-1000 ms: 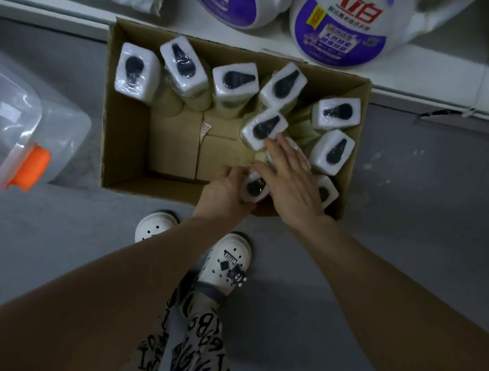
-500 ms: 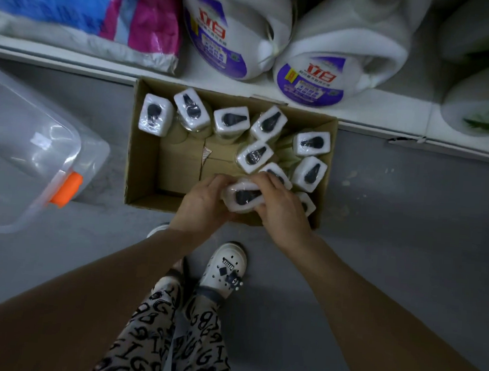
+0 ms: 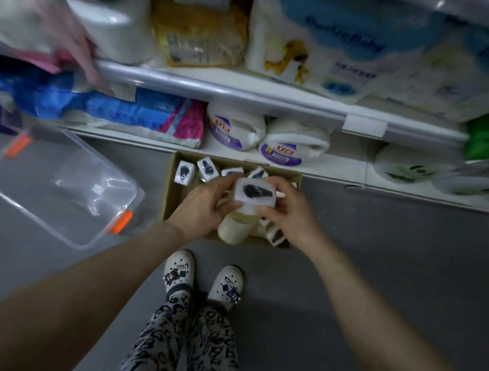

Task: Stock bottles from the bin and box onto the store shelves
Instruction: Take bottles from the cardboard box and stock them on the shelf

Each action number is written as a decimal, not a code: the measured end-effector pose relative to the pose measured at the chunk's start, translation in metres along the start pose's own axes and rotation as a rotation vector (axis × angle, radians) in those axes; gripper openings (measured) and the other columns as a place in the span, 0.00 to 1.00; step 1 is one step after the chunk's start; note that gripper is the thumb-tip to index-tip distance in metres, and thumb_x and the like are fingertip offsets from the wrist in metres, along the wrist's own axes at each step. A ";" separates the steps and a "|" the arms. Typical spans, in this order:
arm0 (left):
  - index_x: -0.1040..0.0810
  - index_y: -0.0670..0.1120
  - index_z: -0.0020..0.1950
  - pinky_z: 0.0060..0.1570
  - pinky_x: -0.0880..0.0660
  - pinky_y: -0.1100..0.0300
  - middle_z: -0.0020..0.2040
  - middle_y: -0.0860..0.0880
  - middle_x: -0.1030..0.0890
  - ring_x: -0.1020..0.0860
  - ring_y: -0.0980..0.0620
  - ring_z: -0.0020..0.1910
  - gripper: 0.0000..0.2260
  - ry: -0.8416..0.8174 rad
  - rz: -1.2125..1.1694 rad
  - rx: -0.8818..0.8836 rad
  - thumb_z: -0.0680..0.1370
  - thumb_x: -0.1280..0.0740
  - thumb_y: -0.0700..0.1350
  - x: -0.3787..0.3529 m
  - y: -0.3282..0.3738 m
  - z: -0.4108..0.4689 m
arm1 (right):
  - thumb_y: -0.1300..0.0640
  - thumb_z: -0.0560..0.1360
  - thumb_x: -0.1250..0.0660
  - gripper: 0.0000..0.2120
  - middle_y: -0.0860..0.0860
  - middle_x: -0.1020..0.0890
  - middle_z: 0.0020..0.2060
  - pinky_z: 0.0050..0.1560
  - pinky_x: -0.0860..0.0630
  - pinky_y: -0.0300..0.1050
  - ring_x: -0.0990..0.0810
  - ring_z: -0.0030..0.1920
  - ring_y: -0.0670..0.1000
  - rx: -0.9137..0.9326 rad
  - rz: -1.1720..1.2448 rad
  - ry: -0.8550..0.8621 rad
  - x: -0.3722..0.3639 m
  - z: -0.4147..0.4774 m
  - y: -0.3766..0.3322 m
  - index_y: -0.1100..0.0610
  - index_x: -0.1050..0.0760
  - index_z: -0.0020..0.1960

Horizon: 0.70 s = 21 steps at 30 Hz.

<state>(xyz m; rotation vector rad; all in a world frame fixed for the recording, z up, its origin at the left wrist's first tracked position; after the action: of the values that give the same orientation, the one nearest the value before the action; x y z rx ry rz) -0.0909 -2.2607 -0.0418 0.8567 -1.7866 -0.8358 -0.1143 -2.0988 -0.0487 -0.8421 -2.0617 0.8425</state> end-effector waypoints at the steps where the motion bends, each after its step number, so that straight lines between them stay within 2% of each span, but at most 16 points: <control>1: 0.31 0.46 0.73 0.62 0.28 0.67 0.64 0.49 0.22 0.24 0.54 0.61 0.23 0.002 -0.035 0.005 0.79 0.32 0.43 0.012 0.015 -0.006 | 0.56 0.69 0.23 0.24 0.42 0.19 0.55 0.59 0.21 0.58 0.18 0.57 0.49 -0.007 0.076 0.031 0.008 -0.008 -0.014 0.38 0.27 0.59; 3: 0.32 0.45 0.74 0.54 0.31 0.78 0.62 0.51 0.23 0.24 0.57 0.60 0.22 -0.005 -0.084 0.030 0.80 0.33 0.42 0.032 0.042 -0.015 | 0.64 0.71 0.24 0.23 0.43 0.18 0.55 0.61 0.21 0.55 0.18 0.57 0.49 -0.016 0.240 0.062 0.019 -0.023 -0.038 0.44 0.26 0.59; 4: 0.32 0.45 0.74 0.54 0.31 0.79 0.63 0.51 0.23 0.24 0.58 0.59 0.22 -0.004 -0.104 0.038 0.80 0.34 0.42 0.045 0.056 -0.021 | 0.64 0.72 0.25 0.22 0.44 0.17 0.55 0.61 0.21 0.52 0.18 0.57 0.48 -0.014 0.312 0.055 0.022 -0.033 -0.053 0.45 0.26 0.60; 5: 0.32 0.45 0.74 0.56 0.29 0.76 0.63 0.50 0.23 0.23 0.58 0.59 0.22 0.001 -0.128 0.032 0.80 0.34 0.42 0.055 0.069 -0.025 | 0.64 0.74 0.27 0.20 0.45 0.17 0.56 0.60 0.21 0.49 0.18 0.58 0.47 -0.018 0.371 0.052 0.023 -0.042 -0.065 0.46 0.25 0.61; 8: 0.32 0.46 0.74 0.64 0.26 0.55 0.64 0.46 0.21 0.22 0.53 0.62 0.23 -0.009 -0.140 -0.008 0.80 0.33 0.43 0.081 0.107 -0.035 | 0.62 0.77 0.30 0.16 0.49 0.16 0.56 0.55 0.21 0.44 0.17 0.56 0.48 0.000 0.460 0.077 0.031 -0.067 -0.103 0.49 0.25 0.61; 9: 0.32 0.46 0.74 0.65 0.26 0.52 0.64 0.45 0.21 0.22 0.51 0.63 0.23 -0.003 -0.124 -0.025 0.80 0.34 0.43 0.095 0.126 -0.041 | 0.62 0.78 0.31 0.15 0.49 0.16 0.56 0.55 0.21 0.45 0.17 0.56 0.48 0.025 0.457 0.098 0.038 -0.077 -0.122 0.48 0.25 0.61; 11: 0.32 0.46 0.74 0.66 0.27 0.51 0.65 0.45 0.21 0.23 0.50 0.63 0.22 0.010 -0.115 -0.050 0.80 0.34 0.42 0.116 0.153 -0.050 | 0.61 0.78 0.31 0.14 0.47 0.16 0.54 0.55 0.20 0.47 0.17 0.54 0.46 0.062 0.428 0.138 0.051 -0.093 -0.155 0.47 0.24 0.60; 14: 0.33 0.45 0.75 0.64 0.26 0.54 0.64 0.46 0.21 0.22 0.49 0.62 0.23 0.062 -0.128 -0.081 0.81 0.35 0.43 0.148 0.195 -0.066 | 0.56 0.77 0.30 0.14 0.49 0.16 0.57 0.61 0.21 0.55 0.18 0.58 0.48 0.132 0.388 0.175 0.070 -0.113 -0.205 0.47 0.23 0.62; 17: 0.34 0.46 0.76 0.64 0.27 0.56 0.66 0.46 0.23 0.23 0.51 0.63 0.23 0.111 -0.124 -0.098 0.81 0.36 0.46 0.177 0.233 -0.081 | 0.51 0.76 0.29 0.14 0.49 0.17 0.57 0.63 0.23 0.58 0.18 0.58 0.49 0.192 0.360 0.177 0.085 -0.132 -0.252 0.46 0.23 0.61; 20: 0.32 0.45 0.75 0.67 0.29 0.52 0.67 0.47 0.23 0.24 0.52 0.65 0.26 0.175 -0.080 -0.152 0.79 0.36 0.54 0.206 0.269 -0.098 | 0.37 0.69 0.29 0.23 0.47 0.17 0.58 0.63 0.23 0.59 0.19 0.59 0.49 0.244 0.289 0.167 0.097 -0.150 -0.294 0.44 0.23 0.61; 21: 0.31 0.45 0.74 0.68 0.29 0.52 0.67 0.46 0.22 0.24 0.52 0.65 0.26 0.205 -0.066 -0.161 0.79 0.36 0.54 0.215 0.280 -0.104 | 0.35 0.67 0.30 0.25 0.47 0.17 0.57 0.62 0.23 0.59 0.19 0.59 0.49 0.267 0.280 0.163 0.101 -0.156 -0.307 0.44 0.22 0.60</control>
<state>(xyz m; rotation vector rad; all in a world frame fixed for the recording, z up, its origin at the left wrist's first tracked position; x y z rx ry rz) -0.1111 -2.3121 0.3217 0.8671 -1.4989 -0.8882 -0.1264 -2.1510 0.3062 -1.0258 -1.6679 1.1324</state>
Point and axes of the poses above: each hand's wrist, its own z-axis towards the middle knuckle, its own x-axis out of the back of the hand, y = z × x, the point moved 9 cm from there along z, towards the middle knuckle
